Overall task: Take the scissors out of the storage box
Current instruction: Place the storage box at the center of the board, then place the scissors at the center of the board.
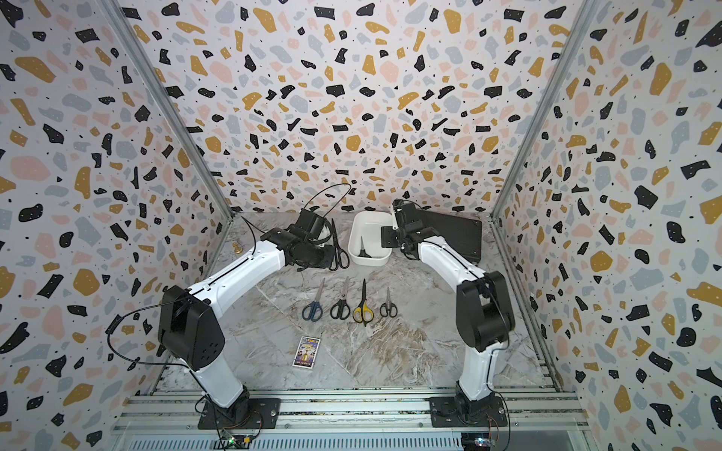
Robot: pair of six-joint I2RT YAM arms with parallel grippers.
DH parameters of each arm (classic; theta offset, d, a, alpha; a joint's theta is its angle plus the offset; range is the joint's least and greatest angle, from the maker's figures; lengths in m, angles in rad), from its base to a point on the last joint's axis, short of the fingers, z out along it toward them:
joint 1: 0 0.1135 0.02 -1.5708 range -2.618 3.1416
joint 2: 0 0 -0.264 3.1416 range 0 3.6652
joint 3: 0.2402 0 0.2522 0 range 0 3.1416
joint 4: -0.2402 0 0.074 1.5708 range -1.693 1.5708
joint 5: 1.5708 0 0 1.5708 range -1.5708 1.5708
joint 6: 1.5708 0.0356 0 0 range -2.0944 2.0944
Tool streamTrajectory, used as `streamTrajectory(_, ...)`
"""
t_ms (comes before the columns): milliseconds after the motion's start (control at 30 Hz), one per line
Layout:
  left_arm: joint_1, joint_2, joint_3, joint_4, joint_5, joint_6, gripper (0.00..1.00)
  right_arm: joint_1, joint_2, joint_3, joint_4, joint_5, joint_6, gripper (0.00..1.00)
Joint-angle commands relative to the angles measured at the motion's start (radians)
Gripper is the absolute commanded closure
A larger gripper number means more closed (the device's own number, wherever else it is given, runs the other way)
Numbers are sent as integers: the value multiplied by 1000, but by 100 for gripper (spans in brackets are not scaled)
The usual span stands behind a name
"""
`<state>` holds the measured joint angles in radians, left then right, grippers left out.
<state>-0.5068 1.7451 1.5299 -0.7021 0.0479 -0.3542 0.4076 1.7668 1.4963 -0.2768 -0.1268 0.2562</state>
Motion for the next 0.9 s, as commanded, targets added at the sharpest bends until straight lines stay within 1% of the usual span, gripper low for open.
streamTrajectory(0,-3,-12,-10,66,62,24,100,-6,-85,-46,-59,-316,-121,31)
streamTrajectory(33,-3,-9,-11,70,69,19,100,-6,-96,-61,-55,-382,-109,29)
streamTrajectory(100,-4,-6,-10,81,94,15,100,-6,-116,-125,30,-517,-36,27)
streamTrajectory(167,-4,-5,-9,90,109,11,100,-2,-122,-175,124,-577,33,26)
streamTrajectory(233,-6,-8,-8,94,117,13,100,7,-115,-189,154,-591,57,26)
streamTrajectory(367,-18,-16,-15,107,132,18,100,37,-85,-166,133,-611,29,23)
streamTrajectory(467,-28,-19,-17,109,136,17,100,62,-62,-144,107,-606,10,24)
streamTrajectory(667,-46,-31,-17,113,133,12,100,91,-29,-141,135,-605,36,28)
streamTrajectory(733,-54,-36,-17,116,133,11,100,95,-15,-139,151,-609,55,33)
streamTrajectory(767,-59,-38,-17,119,132,8,100,94,-10,-136,156,-611,64,38)
streamTrajectory(833,-65,-45,-20,120,129,2,100,95,1,-134,160,-620,77,50)
streamTrajectory(867,-67,-48,-25,125,127,-2,100,95,2,-133,163,-622,83,59)
